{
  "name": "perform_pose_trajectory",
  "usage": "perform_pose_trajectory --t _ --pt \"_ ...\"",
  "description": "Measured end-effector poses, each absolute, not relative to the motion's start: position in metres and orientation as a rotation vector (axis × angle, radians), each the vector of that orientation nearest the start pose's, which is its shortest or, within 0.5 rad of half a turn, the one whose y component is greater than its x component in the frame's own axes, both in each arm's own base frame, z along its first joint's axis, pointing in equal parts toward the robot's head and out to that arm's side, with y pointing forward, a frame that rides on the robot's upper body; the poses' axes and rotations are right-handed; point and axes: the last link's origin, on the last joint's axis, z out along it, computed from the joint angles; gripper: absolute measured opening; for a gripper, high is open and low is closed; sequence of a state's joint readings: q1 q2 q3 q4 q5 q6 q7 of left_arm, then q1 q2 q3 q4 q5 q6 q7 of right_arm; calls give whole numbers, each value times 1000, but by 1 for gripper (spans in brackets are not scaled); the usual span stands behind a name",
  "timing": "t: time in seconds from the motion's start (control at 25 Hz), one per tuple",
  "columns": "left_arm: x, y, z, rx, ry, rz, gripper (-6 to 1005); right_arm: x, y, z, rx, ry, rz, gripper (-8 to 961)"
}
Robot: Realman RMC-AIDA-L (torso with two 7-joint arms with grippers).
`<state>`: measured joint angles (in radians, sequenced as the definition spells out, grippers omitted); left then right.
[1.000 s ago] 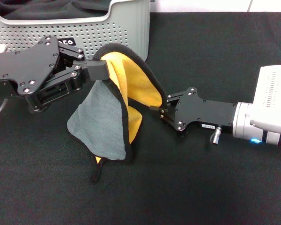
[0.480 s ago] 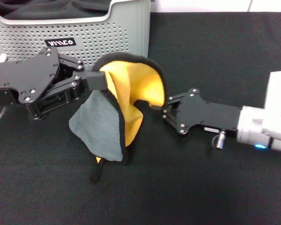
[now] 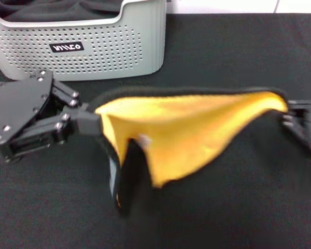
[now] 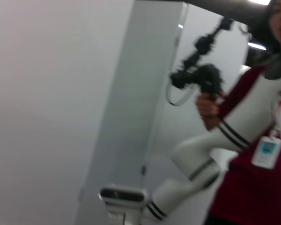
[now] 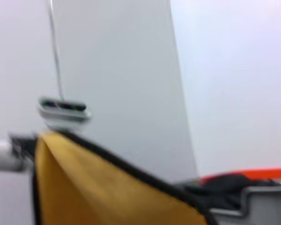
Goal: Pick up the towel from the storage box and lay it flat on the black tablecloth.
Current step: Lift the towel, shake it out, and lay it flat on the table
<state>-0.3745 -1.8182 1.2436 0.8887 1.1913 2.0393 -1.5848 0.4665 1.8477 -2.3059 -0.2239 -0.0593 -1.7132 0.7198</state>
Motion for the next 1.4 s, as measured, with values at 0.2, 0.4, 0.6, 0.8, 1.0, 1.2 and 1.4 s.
perform_pose_trajectory --t 0.2,0.4,0.6,0.8,1.0,1.2,1.4 --pt "-188 258 104 -3252 -163 -1190 9 272 241 47 -2586 278 1517 12" --pt "-183 254 108 -3338 -186 -1109 9 272 223 56 -2665 391 1650 12" --pt "-207 270 112 -3208 -368 -1044 10 265 247 38 -2697 500 1552 12" --pt "-243 300 98 -3022 -569 -875 10 255 292 6 -2753 625 1269 12" --pt "-266 317 79 -2902 -663 -664 10 244 332 -11 -2742 654 1059 12" --pt "-272 328 77 -2819 -678 -627 13 231 370 -17 -2721 617 872 12" --pt "-275 340 75 -2738 -691 -598 13 219 395 -29 -2764 578 644 12"
